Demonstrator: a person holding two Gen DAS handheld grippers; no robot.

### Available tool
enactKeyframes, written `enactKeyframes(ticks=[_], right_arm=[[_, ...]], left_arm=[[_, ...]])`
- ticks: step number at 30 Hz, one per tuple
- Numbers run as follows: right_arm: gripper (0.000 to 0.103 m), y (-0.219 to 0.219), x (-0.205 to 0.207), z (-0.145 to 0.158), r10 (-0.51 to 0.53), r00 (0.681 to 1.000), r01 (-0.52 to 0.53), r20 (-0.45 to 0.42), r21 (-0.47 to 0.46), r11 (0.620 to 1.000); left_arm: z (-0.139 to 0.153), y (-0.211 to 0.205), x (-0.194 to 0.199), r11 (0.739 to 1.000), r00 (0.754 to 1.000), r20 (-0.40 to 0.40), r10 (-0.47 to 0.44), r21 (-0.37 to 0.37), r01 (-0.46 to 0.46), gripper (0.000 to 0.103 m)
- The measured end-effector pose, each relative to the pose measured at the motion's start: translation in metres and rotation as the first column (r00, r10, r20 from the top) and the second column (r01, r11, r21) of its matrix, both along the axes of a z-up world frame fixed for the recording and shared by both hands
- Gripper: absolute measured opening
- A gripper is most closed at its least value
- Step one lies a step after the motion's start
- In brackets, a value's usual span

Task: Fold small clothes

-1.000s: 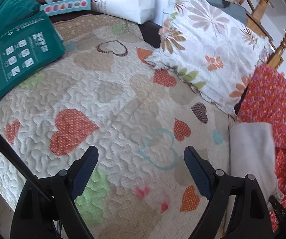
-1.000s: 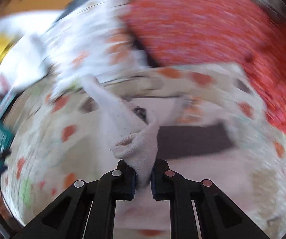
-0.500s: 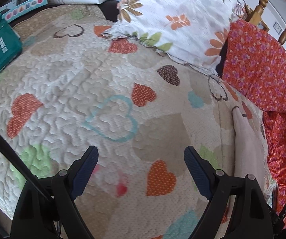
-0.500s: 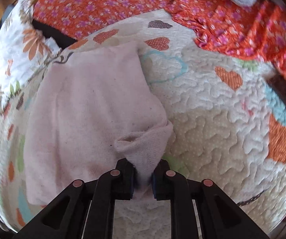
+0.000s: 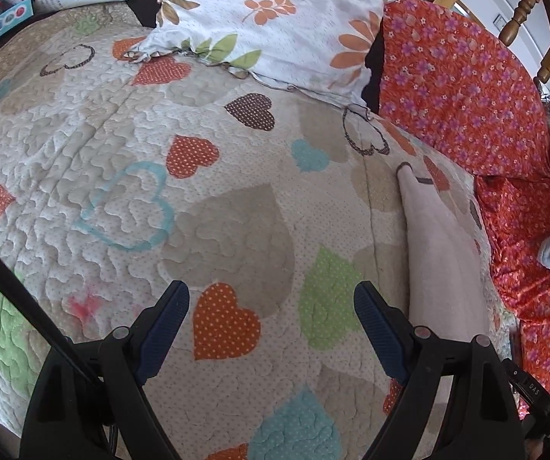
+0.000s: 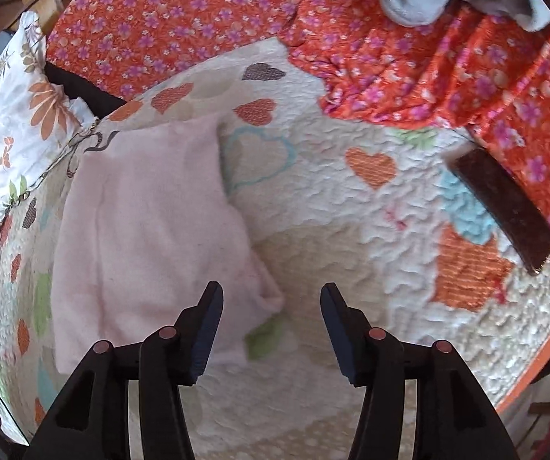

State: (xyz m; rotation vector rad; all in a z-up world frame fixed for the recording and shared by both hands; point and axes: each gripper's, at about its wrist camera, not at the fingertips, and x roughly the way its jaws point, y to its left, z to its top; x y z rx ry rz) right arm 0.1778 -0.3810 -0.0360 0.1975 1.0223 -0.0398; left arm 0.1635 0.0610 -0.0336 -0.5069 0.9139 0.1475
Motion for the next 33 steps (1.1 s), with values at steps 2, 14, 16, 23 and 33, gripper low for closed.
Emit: enactKeyframes(ticks=[2, 14, 16, 23, 33], right_arm=[[0.061, -0.007, -0.003, -0.001, -0.004, 1.0, 0.004, -0.007, 0.01, 1.0], [0.068, -0.013, 0.012, -0.005, 0.024, 0.999, -0.022, -0.028, 0.07, 0.997], [0.068, -0.014, 0.017, -0.008, 0.021, 0.999, -0.017, -0.033, 0.113, 0.993], [0.069, -0.023, 0.057, -0.005, -0.04, 0.999, 0.038, -0.001, 0.323, 0.946], [0.07, 0.009, 0.131, -0.019, 0.045, 0.999, -0.051, 0.027, 0.341, 0.939]], left_arm=[[-0.002, 0.0, 0.0, 1.0, 1.0, -0.002, -0.011, -0.023, 0.011, 0.087], [-0.008, -0.022, 0.006, 0.974, 0.988, 0.073, -0.138, -0.172, 0.149, 0.087], [-0.006, -0.027, 0.009, 0.975, 0.986, 0.104, -0.131, -0.169, 0.147, 0.087], [-0.014, -0.058, 0.039, 0.949, 0.97, 0.096, -0.223, -0.207, 0.239, 0.087], [-0.034, -0.131, 0.083, 0.876, 0.926, 0.092, -0.366, -0.301, 0.376, 0.087]])
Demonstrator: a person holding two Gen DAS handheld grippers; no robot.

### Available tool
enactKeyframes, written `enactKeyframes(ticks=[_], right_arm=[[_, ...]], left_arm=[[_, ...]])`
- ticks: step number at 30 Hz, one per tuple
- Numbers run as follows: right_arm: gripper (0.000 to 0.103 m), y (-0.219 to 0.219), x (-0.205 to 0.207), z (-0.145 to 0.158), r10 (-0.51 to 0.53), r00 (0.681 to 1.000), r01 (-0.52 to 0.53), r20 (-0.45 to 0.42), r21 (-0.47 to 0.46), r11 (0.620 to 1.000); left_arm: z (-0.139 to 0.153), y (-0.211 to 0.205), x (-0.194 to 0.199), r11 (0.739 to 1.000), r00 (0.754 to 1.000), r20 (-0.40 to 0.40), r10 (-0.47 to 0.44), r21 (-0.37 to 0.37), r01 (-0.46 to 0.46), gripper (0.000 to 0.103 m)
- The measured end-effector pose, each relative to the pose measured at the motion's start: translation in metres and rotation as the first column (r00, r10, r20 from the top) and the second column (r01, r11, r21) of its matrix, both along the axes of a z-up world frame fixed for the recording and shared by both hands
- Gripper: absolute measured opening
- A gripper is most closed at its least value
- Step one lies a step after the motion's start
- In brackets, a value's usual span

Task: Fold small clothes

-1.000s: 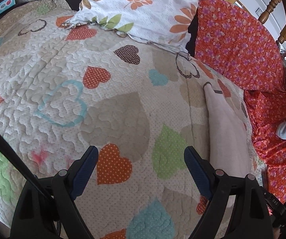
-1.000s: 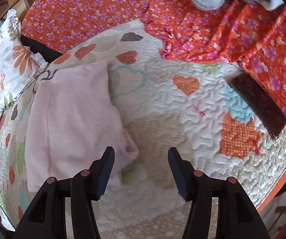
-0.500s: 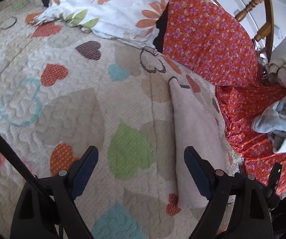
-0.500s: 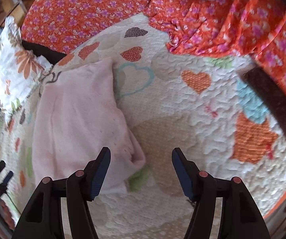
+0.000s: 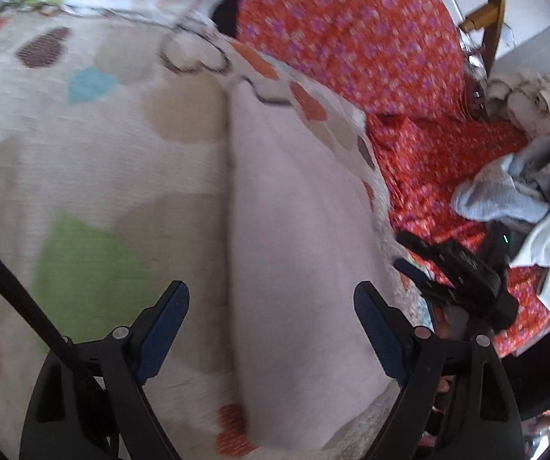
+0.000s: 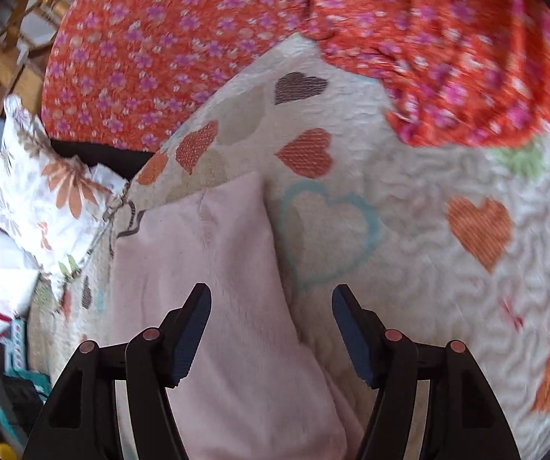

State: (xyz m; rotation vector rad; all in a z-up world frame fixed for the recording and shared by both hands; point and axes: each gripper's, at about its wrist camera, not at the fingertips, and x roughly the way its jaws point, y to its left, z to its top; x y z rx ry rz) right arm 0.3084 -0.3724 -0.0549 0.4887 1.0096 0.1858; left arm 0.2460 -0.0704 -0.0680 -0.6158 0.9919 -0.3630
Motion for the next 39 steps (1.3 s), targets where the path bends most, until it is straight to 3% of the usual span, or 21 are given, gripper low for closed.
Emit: enactKeyframes(ticks=[5, 6, 7, 8, 9, 11, 12, 15, 17, 19, 20, 22, 25, 28, 33, 39], right_arm=[[0.07, 0.022, 0.023, -0.023, 0.117, 0.993, -0.116, -0.017, 0.06, 0.991], [0.069, 0.028, 0.025, -0.027, 0.142, 0.99, -0.141, -0.023, 0.06, 0.988], [0.059, 0.038, 0.026, -0.032, 0.173, 0.984, -0.171, -0.033, 0.055, 0.984], [0.046, 0.045, 0.027, -0.035, 0.187, 0.981, -0.185, -0.043, 0.048, 0.982], [0.043, 0.05, 0.027, -0.037, 0.187, 0.981, -0.186, -0.047, 0.029, 0.982], [0.029, 0.059, 0.028, -0.032, 0.178, 0.983, -0.178, -0.045, 0.017, 0.984], [0.027, 0.061, 0.027, -0.029, 0.178, 0.983, -0.177, -0.04, 0.029, 0.984], [0.024, 0.073, 0.017, -0.001, 0.23, 0.972, -0.233, 0.039, 0.112, 0.966], [0.023, 0.086, 0.01, 0.014, 0.271, 0.958, -0.28, 0.095, 0.098, 0.955], [0.026, 0.094, 0.009, 0.012, 0.277, 0.957, -0.283, 0.09, 0.059, 0.957], [0.032, 0.098, 0.01, 0.005, 0.274, 0.96, -0.276, 0.059, 0.022, 0.961], [0.033, 0.1, 0.015, -0.016, 0.265, 0.964, -0.266, -0.021, -0.042, 0.963], [0.035, 0.088, 0.014, -0.014, 0.247, 0.969, -0.248, -0.02, -0.047, 0.968], [0.043, 0.074, 0.007, 0.005, 0.207, 0.977, -0.201, 0.052, -0.103, 0.974], [0.043, 0.053, -0.007, 0.02, 0.196, 0.977, -0.188, 0.09, -0.09, 0.978], [0.032, 0.05, -0.031, 0.024, 0.245, 0.963, -0.239, 0.109, -0.067, 0.969]], left_arm=[[-0.018, -0.028, 0.015, 0.997, 0.996, -0.048, -0.077, -0.011, 0.076, 0.087], [-0.023, -0.031, 0.017, 0.996, 0.994, -0.064, -0.088, -0.013, 0.087, 0.082], [-0.026, -0.032, 0.019, 0.995, 0.992, -0.077, -0.099, -0.019, 0.098, 0.074], [-0.026, -0.032, 0.019, 0.996, 0.992, -0.083, -0.092, 0.003, 0.092, 0.057], [-0.024, -0.031, 0.02, 0.995, 0.992, -0.082, -0.094, 0.007, 0.095, 0.04], [-0.012, -0.025, 0.018, 0.996, 0.993, -0.07, -0.091, -0.03, 0.09, 0.033], [-0.003, -0.021, 0.016, 0.995, 0.995, -0.05, -0.089, -0.049, 0.086, 0.032], [0.033, -0.012, 0.0, 0.995, 0.995, 0.037, -0.094, -0.028, 0.095, 0.032], [0.045, -0.008, -0.008, 0.995, 0.994, 0.055, -0.095, 0.027, 0.093, 0.033], [0.033, -0.003, -0.011, 0.993, 0.996, -0.016, -0.084, 0.086, 0.085, 0.037], [0.023, -0.001, -0.011, 0.99, 0.995, -0.068, -0.078, 0.11, 0.085, 0.041], [-0.004, 0.005, -0.011, 0.986, 0.979, -0.197, -0.044, 0.152, 0.074, 0.044], [-0.014, 0.024, -0.015, 0.998, 0.97, -0.24, -0.03, 0.045, 0.043, 0.05], [-0.006, 0.032, -0.022, 0.997, 0.976, -0.215, -0.033, 0.059, 0.046, 0.051], [0.005, 0.036, -0.04, 0.993, 0.987, -0.157, -0.037, 0.103, 0.053, 0.052], [0.027, 0.035, -0.058, 0.985, 0.998, -0.048, -0.036, 0.167, 0.043, 0.052]])
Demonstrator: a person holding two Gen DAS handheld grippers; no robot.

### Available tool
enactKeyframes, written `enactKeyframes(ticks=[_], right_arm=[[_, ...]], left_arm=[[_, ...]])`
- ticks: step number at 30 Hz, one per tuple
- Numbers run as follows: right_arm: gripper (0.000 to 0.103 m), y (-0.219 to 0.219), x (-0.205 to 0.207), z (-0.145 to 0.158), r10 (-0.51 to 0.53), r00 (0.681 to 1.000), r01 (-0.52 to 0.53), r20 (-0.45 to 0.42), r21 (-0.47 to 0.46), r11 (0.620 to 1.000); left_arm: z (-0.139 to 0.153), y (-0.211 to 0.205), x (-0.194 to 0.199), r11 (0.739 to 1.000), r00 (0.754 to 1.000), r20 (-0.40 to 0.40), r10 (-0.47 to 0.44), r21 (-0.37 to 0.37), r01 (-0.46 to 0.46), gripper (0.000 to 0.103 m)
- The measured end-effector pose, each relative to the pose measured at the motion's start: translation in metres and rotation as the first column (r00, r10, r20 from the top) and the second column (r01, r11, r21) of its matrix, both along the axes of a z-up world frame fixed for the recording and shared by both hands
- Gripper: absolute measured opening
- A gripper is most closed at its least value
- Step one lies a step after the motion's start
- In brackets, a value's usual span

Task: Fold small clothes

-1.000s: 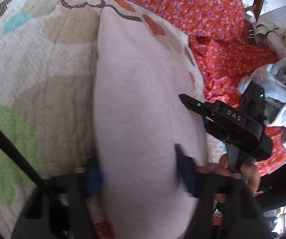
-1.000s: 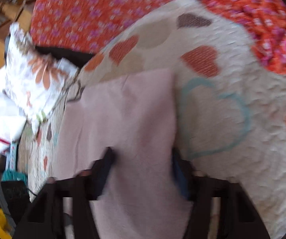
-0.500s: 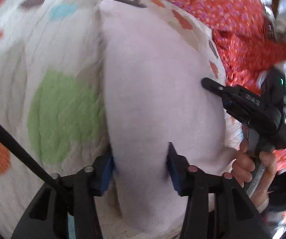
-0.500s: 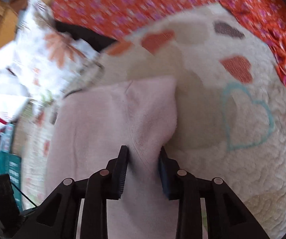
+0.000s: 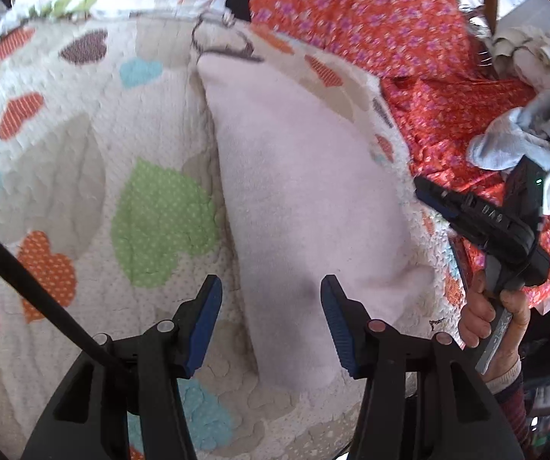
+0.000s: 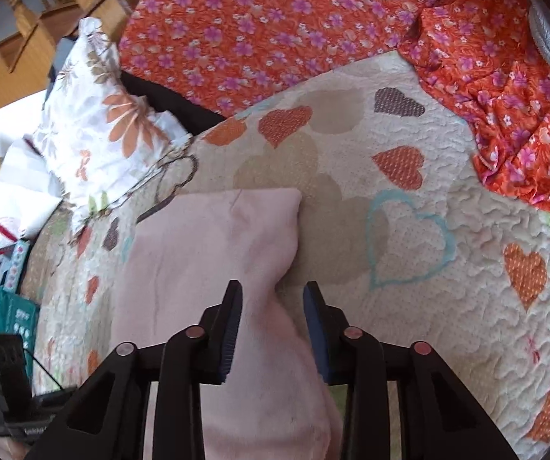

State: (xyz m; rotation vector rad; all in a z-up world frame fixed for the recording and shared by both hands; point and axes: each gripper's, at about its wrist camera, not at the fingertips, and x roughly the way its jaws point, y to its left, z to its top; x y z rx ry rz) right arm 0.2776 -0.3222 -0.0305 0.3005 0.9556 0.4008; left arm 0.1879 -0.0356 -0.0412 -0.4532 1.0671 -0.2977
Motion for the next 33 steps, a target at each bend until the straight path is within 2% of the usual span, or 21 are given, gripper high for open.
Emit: enactKeyframes(ticks=[3, 6, 8, 11, 14, 17, 22, 26, 30, 31, 33], right_arm=[[0.027, 0.0, -0.012, -0.005, 0.029, 0.999, -0.028, -0.023, 0.047, 0.999], [0.027, 0.0, -0.021, -0.016, 0.063, 0.995, -0.055, -0.072, 0.114, 0.992], [0.027, -0.001, -0.027, -0.029, 0.074, 0.989, -0.057, -0.125, 0.136, 0.989], [0.026, -0.002, -0.041, -0.051, 0.082, 0.977, -0.069, -0.199, 0.068, 0.995], [0.024, -0.007, -0.062, -0.064, 0.092, 0.968, -0.076, -0.233, 0.074, 0.994], [0.024, -0.016, -0.082, -0.07, 0.09, 0.966, -0.061, -0.242, 0.125, 0.99], [0.024, -0.031, -0.092, -0.079, 0.052, 0.965, 0.005, -0.256, 0.217, 0.976], [0.024, -0.028, -0.093, -0.077, 0.018, 0.968, 0.035, -0.252, 0.206, 0.978], [0.027, -0.024, -0.097, -0.076, -0.017, 0.973, 0.066, -0.231, 0.209, 0.976], [0.028, -0.024, -0.098, -0.075, -0.018, 0.974, 0.067, -0.224, 0.21, 0.975], [0.037, -0.022, -0.1, -0.076, -0.002, 0.981, 0.047, -0.192, 0.23, 0.972]], left_arm=[[0.008, -0.003, -0.009, 1.0, 0.998, 0.053, -0.017, -0.009, 0.017, 0.052], [0.005, -0.015, -0.014, 0.999, 0.997, 0.064, -0.053, 0.013, 0.053, 0.052], [-0.004, -0.024, -0.014, 0.997, 0.997, 0.036, -0.072, 0.036, 0.071, 0.052], [-0.026, -0.034, -0.012, 0.991, 0.995, -0.053, -0.085, 0.098, 0.09, 0.052], [-0.039, -0.036, -0.012, 0.988, 0.992, -0.087, -0.088, 0.116, 0.097, 0.052], [-0.038, -0.036, -0.014, 0.987, 0.992, -0.078, -0.095, 0.122, 0.104, 0.053], [-0.04, -0.035, -0.019, 0.985, 0.994, -0.063, -0.093, 0.139, 0.101, 0.056], [-0.038, -0.037, -0.03, 0.983, 0.995, -0.049, -0.085, 0.159, 0.092, 0.058], [-0.028, -0.03, -0.043, 0.989, 0.997, -0.024, -0.076, 0.129, 0.078, 0.058], [-0.024, -0.027, -0.047, 0.99, 0.998, -0.011, -0.066, 0.125, 0.066, 0.058], [-0.013, -0.018, -0.056, 0.991, 0.999, 0.023, -0.025, 0.134, 0.022, 0.058]])
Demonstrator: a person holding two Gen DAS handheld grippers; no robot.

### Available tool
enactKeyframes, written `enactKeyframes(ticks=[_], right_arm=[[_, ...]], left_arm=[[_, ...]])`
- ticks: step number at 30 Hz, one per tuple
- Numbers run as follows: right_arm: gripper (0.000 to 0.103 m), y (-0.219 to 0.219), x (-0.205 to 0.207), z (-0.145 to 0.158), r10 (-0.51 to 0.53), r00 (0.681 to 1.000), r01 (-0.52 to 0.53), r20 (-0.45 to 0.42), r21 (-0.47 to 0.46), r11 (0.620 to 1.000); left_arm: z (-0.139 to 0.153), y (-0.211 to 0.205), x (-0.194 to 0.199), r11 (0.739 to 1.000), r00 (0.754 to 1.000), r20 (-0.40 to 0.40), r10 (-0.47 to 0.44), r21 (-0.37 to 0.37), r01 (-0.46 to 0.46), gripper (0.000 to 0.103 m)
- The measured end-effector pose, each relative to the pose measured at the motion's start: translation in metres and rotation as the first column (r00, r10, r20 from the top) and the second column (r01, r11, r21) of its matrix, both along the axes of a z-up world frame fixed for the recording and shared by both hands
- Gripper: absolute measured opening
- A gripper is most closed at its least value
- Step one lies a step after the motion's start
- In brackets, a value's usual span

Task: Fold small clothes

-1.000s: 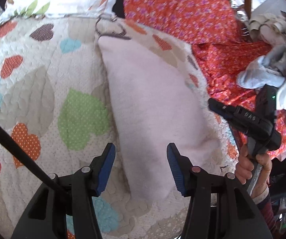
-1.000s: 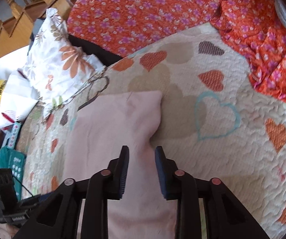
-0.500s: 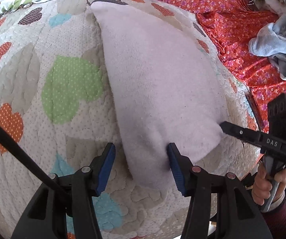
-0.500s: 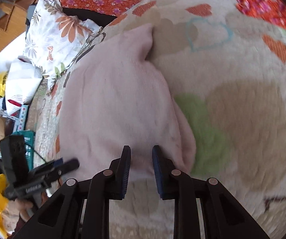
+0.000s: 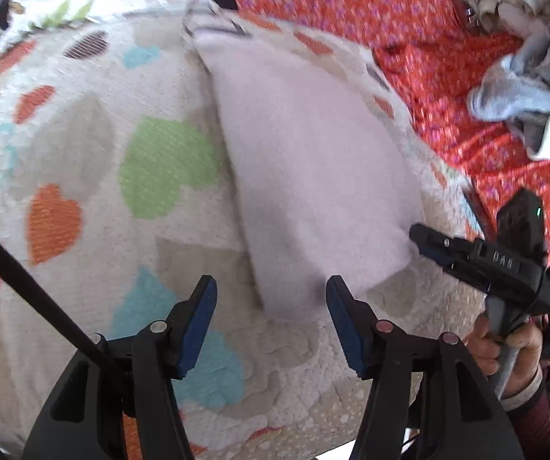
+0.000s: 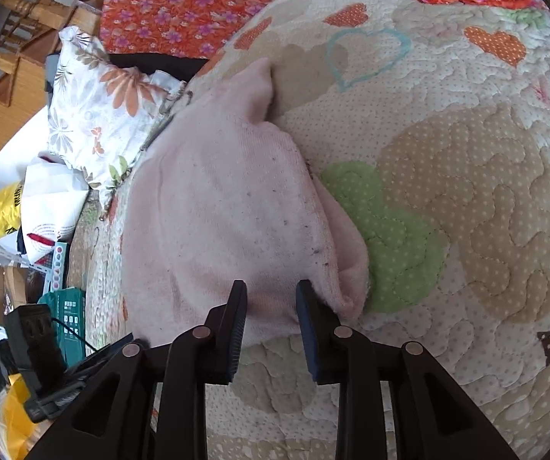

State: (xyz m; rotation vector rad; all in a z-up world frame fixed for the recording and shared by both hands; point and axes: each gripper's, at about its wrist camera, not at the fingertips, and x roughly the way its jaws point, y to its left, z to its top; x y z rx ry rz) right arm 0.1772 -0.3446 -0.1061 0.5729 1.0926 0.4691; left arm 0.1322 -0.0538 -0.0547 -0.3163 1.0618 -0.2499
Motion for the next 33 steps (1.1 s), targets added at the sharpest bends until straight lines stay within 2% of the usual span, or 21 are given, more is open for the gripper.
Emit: enactKeyframes(ticks=[2, 3, 5, 7, 10, 12, 13, 15, 18, 22, 25, 27, 29, 33], right_arm=[[0.049, 0.004, -0.002, 0.002, 0.017, 0.999, -0.018, 0.031, 0.004, 1.0], [0.051, 0.005, -0.002, 0.003, 0.02, 0.999, -0.02, 0.036, -0.001, 1.0], [0.061, 0.009, -0.004, 0.005, 0.018, 0.999, -0.018, 0.044, 0.001, 1.0], [0.07, 0.015, -0.002, 0.008, 0.031, 0.998, -0.031, 0.049, -0.007, 0.999], [0.07, 0.029, 0.0, 0.022, 0.051, 0.998, -0.046, 0.045, -0.117, 0.992], [0.063, 0.037, -0.003, 0.048, 0.071, 0.99, -0.049, 0.125, -0.166, 0.985], [0.059, 0.04, -0.004, 0.056, 0.085, 0.985, -0.06, 0.153, -0.163, 0.985], [0.057, 0.053, -0.005, 0.077, 0.142, 0.968, -0.115, 0.208, -0.139, 0.984], [0.056, 0.084, 0.003, 0.09, 0.263, 0.941, -0.247, 0.213, -0.095, 0.964], [0.056, 0.138, 0.022, 0.077, 0.427, 0.894, -0.428, 0.135, -0.026, 0.904], [0.056, 0.169, 0.034, 0.061, 0.491, 0.866, -0.494, 0.094, 0.015, 0.869], [0.056, 0.181, 0.049, 0.05, 0.5, 0.864, -0.503, 0.064, 0.082, 0.86], [0.056, 0.188, 0.064, 0.042, 0.486, 0.873, -0.487, 0.038, 0.106, 0.867], [0.055, 0.2, 0.101, 0.035, 0.444, 0.896, -0.442, 0.015, 0.111, 0.89]], left_arm=[[0.013, 0.012, -0.011, 0.998, 0.998, 0.041, 0.057, 0.013, -0.058, 0.058], [0.019, 0.017, -0.016, 0.996, 0.995, 0.06, 0.083, 0.009, -0.084, 0.06], [0.027, 0.031, -0.027, 0.99, 0.986, 0.092, 0.141, -0.022, -0.139, 0.066], [0.031, 0.042, -0.031, 0.984, 0.979, 0.1, 0.176, -0.042, -0.173, 0.067], [0.034, 0.056, -0.027, 0.978, 0.972, 0.109, 0.207, -0.027, -0.205, 0.067], [0.035, 0.065, -0.026, 0.973, 0.966, 0.119, 0.231, -0.023, -0.23, 0.068], [0.034, 0.069, -0.024, 0.97, 0.963, 0.119, 0.242, -0.026, -0.24, 0.068], [0.033, 0.077, -0.021, 0.966, 0.96, 0.107, 0.258, -0.047, -0.254, 0.067], [0.031, 0.084, -0.015, 0.963, 0.961, 0.085, 0.264, -0.088, -0.257, 0.067], [0.03, 0.088, -0.011, 0.961, 0.959, 0.084, 0.272, -0.079, -0.266, 0.067], [0.03, 0.094, -0.008, 0.958, 0.956, 0.082, 0.283, -0.073, -0.277, 0.067], [0.03, 0.1, -0.005, 0.955, 0.953, 0.077, 0.294, -0.073, -0.289, 0.068], [0.03, 0.107, -0.001, 0.951, 0.95, 0.071, 0.305, -0.075, -0.3, 0.068], [0.032, 0.117, 0.008, 0.944, 0.944, 0.062, 0.324, -0.088, -0.318, 0.068]])
